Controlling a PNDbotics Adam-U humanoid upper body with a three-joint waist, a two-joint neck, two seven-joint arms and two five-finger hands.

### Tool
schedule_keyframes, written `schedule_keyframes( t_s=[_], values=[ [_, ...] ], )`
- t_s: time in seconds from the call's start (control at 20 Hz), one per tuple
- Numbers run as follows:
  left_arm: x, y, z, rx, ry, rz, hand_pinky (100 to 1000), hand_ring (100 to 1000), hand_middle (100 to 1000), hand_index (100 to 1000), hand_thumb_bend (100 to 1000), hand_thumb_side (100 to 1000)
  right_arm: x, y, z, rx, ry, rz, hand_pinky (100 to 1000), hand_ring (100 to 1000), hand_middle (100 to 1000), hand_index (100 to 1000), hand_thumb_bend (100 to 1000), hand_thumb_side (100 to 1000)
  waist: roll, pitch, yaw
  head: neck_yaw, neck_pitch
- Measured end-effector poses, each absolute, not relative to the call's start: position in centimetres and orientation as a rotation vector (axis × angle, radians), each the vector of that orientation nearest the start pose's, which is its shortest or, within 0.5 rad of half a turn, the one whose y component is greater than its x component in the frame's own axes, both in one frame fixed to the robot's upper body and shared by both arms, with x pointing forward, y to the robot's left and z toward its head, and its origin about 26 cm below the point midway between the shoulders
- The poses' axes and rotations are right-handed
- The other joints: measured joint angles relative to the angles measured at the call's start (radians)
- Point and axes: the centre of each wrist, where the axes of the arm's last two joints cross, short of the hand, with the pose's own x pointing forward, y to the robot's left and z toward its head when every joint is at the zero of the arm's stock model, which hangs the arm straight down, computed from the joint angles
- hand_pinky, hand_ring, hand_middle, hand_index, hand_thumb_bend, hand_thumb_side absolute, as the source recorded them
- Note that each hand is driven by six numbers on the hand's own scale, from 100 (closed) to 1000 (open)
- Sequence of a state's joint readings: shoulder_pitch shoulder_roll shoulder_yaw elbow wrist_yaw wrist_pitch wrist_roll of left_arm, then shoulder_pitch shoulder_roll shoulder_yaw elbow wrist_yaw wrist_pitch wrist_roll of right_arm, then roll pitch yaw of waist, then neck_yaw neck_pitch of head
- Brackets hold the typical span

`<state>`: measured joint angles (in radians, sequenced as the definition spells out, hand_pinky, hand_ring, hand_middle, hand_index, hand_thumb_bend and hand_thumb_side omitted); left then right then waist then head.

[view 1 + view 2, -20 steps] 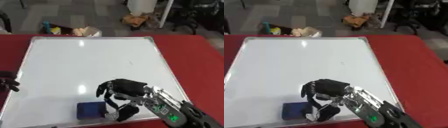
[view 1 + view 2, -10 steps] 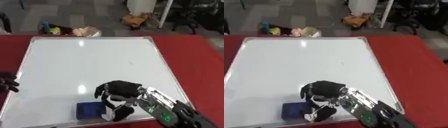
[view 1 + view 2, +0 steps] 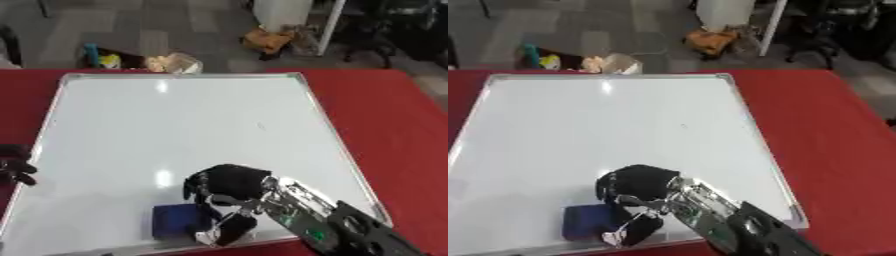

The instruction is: Wipe the whiteboard clean with a brush.

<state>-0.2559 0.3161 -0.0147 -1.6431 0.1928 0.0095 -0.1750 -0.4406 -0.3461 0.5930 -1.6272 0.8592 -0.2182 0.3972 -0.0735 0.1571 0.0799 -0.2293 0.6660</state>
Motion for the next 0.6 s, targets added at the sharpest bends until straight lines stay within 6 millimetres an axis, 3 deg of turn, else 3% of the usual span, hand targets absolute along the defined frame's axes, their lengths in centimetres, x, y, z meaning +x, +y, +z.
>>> schedule_keyframes(
  t_s=[0.6],
  values=[
    [33.49,28.59,10.13,-0.105,-1.848,-0.351,480,539,562,658,684,921,32.54,-13.64,8.46,-0.414,-1.684,2.004,696,754,713,283,178,705,0.001,0.000,0.003,-0.003,0.000]
  ],
)
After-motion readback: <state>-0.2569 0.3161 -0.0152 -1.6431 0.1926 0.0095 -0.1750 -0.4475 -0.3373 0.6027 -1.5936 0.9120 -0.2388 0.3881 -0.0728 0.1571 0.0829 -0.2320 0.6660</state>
